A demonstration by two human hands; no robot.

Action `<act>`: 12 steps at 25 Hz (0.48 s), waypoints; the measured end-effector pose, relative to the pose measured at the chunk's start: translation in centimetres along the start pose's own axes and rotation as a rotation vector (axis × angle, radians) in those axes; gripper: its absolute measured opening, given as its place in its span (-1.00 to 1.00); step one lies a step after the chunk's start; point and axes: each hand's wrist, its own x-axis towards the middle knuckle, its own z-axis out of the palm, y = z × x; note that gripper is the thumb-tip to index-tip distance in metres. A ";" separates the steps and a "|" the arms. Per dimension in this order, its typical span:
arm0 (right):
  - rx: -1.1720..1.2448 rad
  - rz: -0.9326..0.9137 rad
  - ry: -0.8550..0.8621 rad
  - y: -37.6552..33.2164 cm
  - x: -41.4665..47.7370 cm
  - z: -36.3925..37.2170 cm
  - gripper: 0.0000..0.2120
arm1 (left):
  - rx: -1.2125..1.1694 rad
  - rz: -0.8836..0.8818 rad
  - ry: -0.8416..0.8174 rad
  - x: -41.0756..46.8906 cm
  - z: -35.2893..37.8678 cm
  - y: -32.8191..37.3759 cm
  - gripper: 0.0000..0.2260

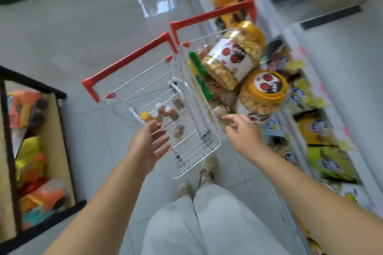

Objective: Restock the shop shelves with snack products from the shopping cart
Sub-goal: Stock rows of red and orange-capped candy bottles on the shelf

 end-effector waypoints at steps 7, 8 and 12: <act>-0.212 0.041 -0.412 -0.5 12.1 12.3 -0.58 | -0.073 -0.054 0.137 10.2 -2.9 -1.4 -0.80; -0.230 0.046 -0.454 0.1 13.4 14.3 -0.56 | -0.061 -0.069 0.151 12.2 -3.1 -2.0 -0.78; -0.296 0.137 -0.558 3.4 19.2 22.0 -0.52 | -0.022 -0.183 0.236 22.0 -3.2 -4.1 -0.77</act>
